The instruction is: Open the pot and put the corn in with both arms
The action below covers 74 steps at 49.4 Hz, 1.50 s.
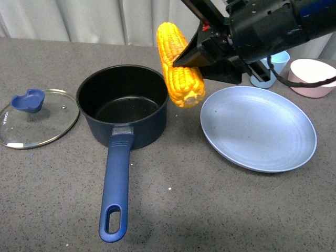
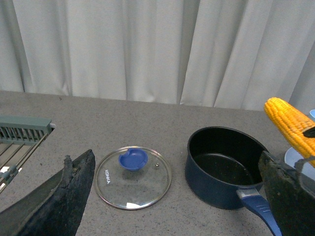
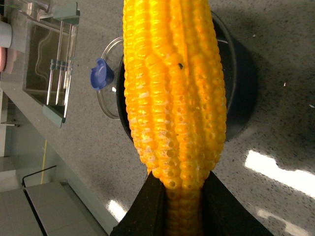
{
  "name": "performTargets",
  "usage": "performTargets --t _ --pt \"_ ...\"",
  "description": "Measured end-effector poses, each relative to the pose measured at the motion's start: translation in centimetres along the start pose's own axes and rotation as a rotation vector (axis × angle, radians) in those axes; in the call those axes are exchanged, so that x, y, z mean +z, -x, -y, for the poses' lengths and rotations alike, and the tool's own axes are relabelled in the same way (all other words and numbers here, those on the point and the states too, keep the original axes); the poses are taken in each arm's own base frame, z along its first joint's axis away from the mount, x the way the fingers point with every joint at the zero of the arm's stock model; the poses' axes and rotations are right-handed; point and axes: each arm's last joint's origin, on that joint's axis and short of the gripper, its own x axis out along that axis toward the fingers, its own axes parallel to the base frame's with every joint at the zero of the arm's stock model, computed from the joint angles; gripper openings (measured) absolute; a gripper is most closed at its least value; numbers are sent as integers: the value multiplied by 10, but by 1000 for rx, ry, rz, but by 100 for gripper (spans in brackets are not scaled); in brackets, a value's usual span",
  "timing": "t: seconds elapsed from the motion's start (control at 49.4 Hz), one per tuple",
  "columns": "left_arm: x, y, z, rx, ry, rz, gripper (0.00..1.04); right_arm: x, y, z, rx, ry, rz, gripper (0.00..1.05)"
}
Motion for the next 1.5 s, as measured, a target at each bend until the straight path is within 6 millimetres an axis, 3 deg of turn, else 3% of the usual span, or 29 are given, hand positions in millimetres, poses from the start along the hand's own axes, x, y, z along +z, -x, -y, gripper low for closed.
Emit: performTargets --t 0.365,0.81,1.297,1.358,1.499 --pt "0 0 0 0 0 0 98 18 -55 -7 31 -27 -64 12" --pt "0 0 0 0 0 0 98 35 -70 -7 -1 -25 -52 12" --pt "0 0 0 0 0 0 98 31 -76 -6 -27 -3 -58 90" --pt "0 0 0 0 0 0 98 31 -76 -5 -29 0 -53 97" --pt "0 0 0 0 0 0 98 28 -70 -6 -41 10 -26 95"
